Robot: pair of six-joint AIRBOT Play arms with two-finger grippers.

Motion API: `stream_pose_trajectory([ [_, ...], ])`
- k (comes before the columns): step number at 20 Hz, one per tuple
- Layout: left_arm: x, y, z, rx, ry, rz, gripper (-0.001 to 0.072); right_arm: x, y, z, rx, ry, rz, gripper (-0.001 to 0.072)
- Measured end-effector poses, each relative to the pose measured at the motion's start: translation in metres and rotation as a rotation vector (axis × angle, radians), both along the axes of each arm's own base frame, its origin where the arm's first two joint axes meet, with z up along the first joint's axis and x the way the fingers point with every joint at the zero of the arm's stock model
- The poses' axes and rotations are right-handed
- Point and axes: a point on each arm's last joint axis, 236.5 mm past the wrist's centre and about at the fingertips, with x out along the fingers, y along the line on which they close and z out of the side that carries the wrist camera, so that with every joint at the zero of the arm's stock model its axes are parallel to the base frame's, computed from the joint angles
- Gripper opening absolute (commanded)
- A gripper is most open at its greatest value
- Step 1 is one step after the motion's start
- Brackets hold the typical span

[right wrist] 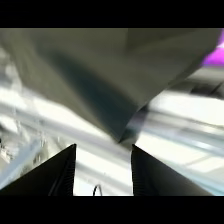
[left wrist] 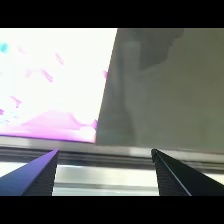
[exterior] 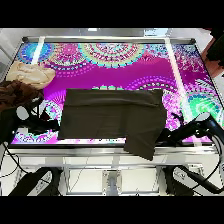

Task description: Fold the shirts.

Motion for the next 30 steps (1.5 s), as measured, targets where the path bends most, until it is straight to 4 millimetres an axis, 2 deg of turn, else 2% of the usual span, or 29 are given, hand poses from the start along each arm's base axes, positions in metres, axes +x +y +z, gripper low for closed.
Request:
stream_pose_trajectory([
  [4,-0.006,-0.010,-0.003,-0.041,0.007,0.005,0.0656,-0.030,0.024,-0.012,0.030,0.064,0.060,0.0419],
  [7,-0.008,-0.013,-0.004,-0.053,0.009,-0.002,0.0656,-0.034,0.030,-0.020,0.012,0.070,0.063,0.0414],
  [13,-0.009,-0.014,-0.004,-0.059,0.012,-0.007,0.0656,-0.022,0.029,-0.034,-0.040,0.024,0.027,0.0414],
  [20,-0.009,-0.015,-0.004,-0.061,0.011,-0.007,0.0656,-0.031,0.028,-0.024,-0.024,0.059,0.073,0.0414],
  [23,-0.009,-0.015,-0.004,-0.061,0.010,-0.008,0.0656,-0.021,0.023,-0.019,-0.040,0.032,0.087,0.0413],
  [27,-0.009,-0.015,-0.004,-0.061,0.011,-0.008,0.0656,0.001,0.014,-0.025,-0.099,-0.032,0.044,0.0412],
  [30,-0.009,-0.015,-0.004,-0.061,0.011,-0.007,0.0656,0.005,0.010,-0.030,-0.126,-0.037,0.019,0.0412],
])
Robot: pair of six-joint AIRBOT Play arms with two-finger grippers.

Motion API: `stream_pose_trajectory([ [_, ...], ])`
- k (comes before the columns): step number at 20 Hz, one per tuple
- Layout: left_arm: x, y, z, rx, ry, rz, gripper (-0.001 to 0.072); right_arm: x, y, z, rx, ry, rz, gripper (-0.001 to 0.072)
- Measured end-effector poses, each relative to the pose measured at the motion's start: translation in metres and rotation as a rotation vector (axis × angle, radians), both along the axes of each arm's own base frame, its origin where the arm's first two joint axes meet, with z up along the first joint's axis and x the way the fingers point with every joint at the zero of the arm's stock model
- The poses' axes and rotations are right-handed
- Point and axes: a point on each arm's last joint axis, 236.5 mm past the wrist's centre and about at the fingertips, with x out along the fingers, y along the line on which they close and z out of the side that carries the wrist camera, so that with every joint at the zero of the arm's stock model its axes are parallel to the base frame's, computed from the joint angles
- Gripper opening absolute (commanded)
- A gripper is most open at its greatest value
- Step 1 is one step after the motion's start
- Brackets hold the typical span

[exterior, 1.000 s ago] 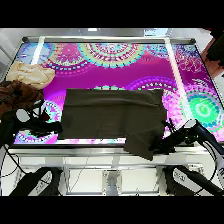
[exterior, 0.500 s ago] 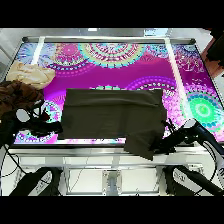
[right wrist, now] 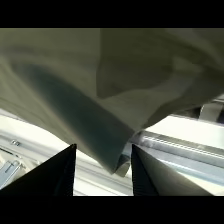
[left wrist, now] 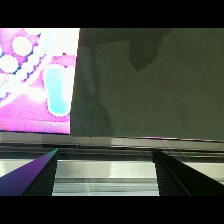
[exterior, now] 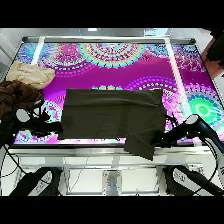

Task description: Fold the shirts.

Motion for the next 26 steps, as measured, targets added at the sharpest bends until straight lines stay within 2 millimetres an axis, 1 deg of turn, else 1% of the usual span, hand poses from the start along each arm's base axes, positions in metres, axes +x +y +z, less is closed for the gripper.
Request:
stream_pose_trajectory([
  [2,0.000,0.000,0.000,0.000,0.000,0.000,0.0656,-0.008,0.002,-0.003,0.003,0.025,-0.005,0.0412],
  [5,0.000,0.000,0.000,0.000,0.000,0.000,0.0656,-0.026,0.007,-0.006,0.024,0.083,-0.003,0.0411],
  [7,0.000,0.000,0.000,0.000,0.001,0.000,0.0656,-0.029,0.013,-0.007,0.045,0.094,-0.018,0.0408],
  [8,0.000,0.000,0.000,0.000,0.001,0.000,0.0656,-0.027,0.016,-0.007,0.055,0.089,-0.032,0.0387],
  [10,0.000,0.000,0.000,-0.001,0.001,0.001,0.0656,-0.020,0.021,-0.007,0.076,0.065,-0.057,0.0272],
  [12,0.000,0.000,0.000,0.000,-0.002,0.001,0.0656,-0.011,0.024,-0.008,0.087,0.033,-0.085,0.0245],
  [13,0.002,0.000,0.000,0.001,-0.007,0.002,0.0656,-0.007,0.025,-0.008,0.090,0.019,-0.098,0.0072],
  [14,0.003,0.001,0.000,0.002,-0.012,0.003,0.0656,-0.004,0.026,-0.009,0.092,0.007,-0.107,0.0030],
  [16,0.000,0.001,-0.004,0.001,0.000,0.035,0.0656,0.001,0.027,-0.009,0.097,-0.014,-0.110,0.0032],
  [17,-0.005,0.001,-0.009,0.000,0.023,0.075,0.0656,0.001,0.027,-0.009,0.101,-0.020,-0.106,0.0032],
  [21,-0.039,0.001,-0.039,0.000,0.156,0.295,0.0653,0.001,0.030,-0.007,0.118,-0.034,-0.088,0.0032],
  [23,-0.050,0.000,-0.049,-0.002,0.200,0.383,0.0645,-0.001,0.031,-0.005,0.130,-0.032,-0.072,0.0031],
  [24,-0.051,-0.003,-0.052,-0.015,0.204,0.423,0.0645,-0.003,0.032,-0.004,0.135,-0.030,-0.065,0.0032],
  [26,-0.047,-0.009,-0.055,-0.051,0.195,0.490,0.0639,-0.005,0.033,-0.003,0.143,-0.025,-0.057,0.0032],
])
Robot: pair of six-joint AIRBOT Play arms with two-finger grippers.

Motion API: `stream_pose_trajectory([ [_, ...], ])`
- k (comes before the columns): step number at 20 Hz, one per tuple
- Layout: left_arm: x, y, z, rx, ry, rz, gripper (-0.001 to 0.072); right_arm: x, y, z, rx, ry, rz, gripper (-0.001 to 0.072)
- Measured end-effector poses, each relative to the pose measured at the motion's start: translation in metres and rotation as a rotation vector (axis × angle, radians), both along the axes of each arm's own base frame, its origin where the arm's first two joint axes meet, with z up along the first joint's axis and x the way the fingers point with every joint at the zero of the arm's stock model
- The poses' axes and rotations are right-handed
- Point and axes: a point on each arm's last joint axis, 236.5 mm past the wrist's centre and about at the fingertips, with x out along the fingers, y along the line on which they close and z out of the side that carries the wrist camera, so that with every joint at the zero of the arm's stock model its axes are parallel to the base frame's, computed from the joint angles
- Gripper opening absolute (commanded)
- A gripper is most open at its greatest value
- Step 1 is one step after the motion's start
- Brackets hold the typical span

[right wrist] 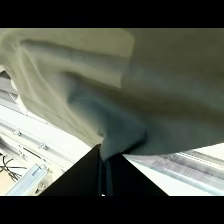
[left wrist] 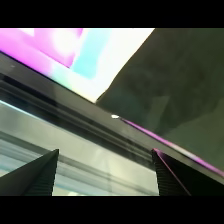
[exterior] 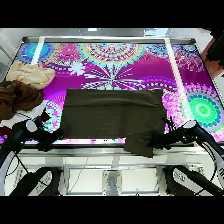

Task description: Fold the shirts.

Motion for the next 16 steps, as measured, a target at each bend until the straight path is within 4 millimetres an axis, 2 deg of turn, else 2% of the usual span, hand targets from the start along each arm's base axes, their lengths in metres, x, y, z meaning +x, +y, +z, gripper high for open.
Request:
stream_pose_trajectory([
  [3,0.009,0.003,0.002,-0.027,-0.030,0.095,0.0639,-0.005,0.002,0.003,0.018,0.014,0.017,0.0031],
  [9,0.016,0.024,0.015,-0.160,-0.114,0.226,0.0639,-0.009,0.004,0.006,0.034,0.016,0.040,0.0032],
  [12,0.023,0.024,0.020,-0.238,-0.182,0.252,0.0638,-0.009,0.004,0.006,0.035,0.014,0.042,0.0032],
  [16,0.024,0.017,0.017,-0.298,-0.216,0.269,0.0637,-0.008,0.005,0.007,0.040,0.011,0.039,0.0032],
])
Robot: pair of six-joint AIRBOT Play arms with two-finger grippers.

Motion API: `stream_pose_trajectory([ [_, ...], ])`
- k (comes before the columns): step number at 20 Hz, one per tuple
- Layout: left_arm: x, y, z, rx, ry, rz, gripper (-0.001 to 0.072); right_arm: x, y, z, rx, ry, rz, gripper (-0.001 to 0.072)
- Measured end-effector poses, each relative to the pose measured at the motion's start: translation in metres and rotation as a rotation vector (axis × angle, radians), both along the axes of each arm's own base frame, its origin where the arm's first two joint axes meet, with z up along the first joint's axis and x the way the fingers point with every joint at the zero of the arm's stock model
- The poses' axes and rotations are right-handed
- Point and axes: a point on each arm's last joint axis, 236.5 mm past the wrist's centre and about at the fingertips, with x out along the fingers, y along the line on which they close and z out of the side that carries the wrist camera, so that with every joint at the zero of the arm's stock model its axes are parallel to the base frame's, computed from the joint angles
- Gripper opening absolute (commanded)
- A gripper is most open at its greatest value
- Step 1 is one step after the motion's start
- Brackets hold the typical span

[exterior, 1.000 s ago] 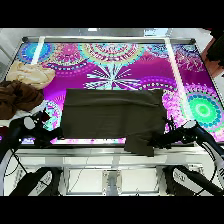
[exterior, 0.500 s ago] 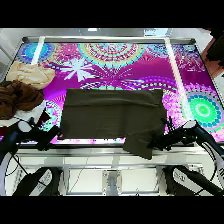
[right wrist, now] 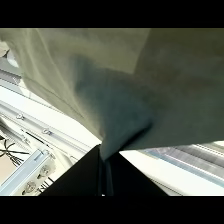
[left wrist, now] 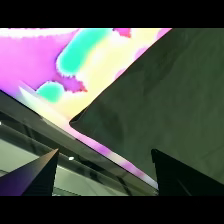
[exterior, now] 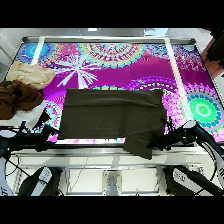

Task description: Fold the shirts.

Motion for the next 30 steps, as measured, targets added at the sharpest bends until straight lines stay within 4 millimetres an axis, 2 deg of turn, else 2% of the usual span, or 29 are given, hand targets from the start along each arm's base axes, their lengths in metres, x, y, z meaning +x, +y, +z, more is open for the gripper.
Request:
stream_pose_trajectory([
  [2,-0.002,-0.002,-0.003,-0.007,-0.002,0.004,0.0607,0.001,0.001,0.001,0.004,-0.002,-0.003,0.0032],
  [3,-0.002,-0.001,-0.005,-0.007,-0.006,0.010,0.0547,0.001,0.001,0.001,0.004,-0.002,-0.004,0.0032],
  [11,0.007,-0.001,-0.015,-0.039,-0.009,0.063,0.0547,0.003,0.001,0.000,0.003,-0.007,-0.009,0.0032],
  [12,0.007,-0.002,-0.015,-0.046,-0.006,0.065,0.0529,0.003,0.001,0.000,0.002,-0.007,-0.010,0.0032],
  [13,0.007,-0.002,-0.016,-0.048,-0.004,0.069,0.0457,0.003,0.001,0.000,0.002,-0.008,-0.010,0.0032],
  [15,0.008,0.000,-0.018,-0.042,-0.004,0.074,0.0453,0.003,0.001,0.000,0.001,-0.009,-0.011,0.0032],
  [16,0.010,0.001,-0.019,-0.041,-0.007,0.080,0.0412,0.004,0.000,-0.001,-0.001,-0.012,-0.014,0.0032],
  [19,0.011,0.007,-0.022,-0.013,-0.012,0.084,0.0028,0.009,0.001,-0.001,0.001,-0.023,-0.029,0.0031],
  [22,0.015,0.005,-0.020,-0.018,-0.034,0.074,0.0011,0.012,0.003,0.000,0.008,-0.031,-0.044,0.0030],
  [24,0.024,0.001,-0.014,-0.040,-0.081,0.067,0.0012,0.014,0.005,0.002,0.019,-0.033,-0.054,0.0030],
  [26,0.042,-0.004,0.002,-0.076,-0.167,0.064,0.0011,0.014,0.008,0.008,0.038,-0.037,-0.053,0.0030],
  [30,0.086,0.000,0.055,-0.102,-0.370,0.031,0.0011,0.024,0.007,0.035,0.039,-0.123,-0.013,0.0029],
])
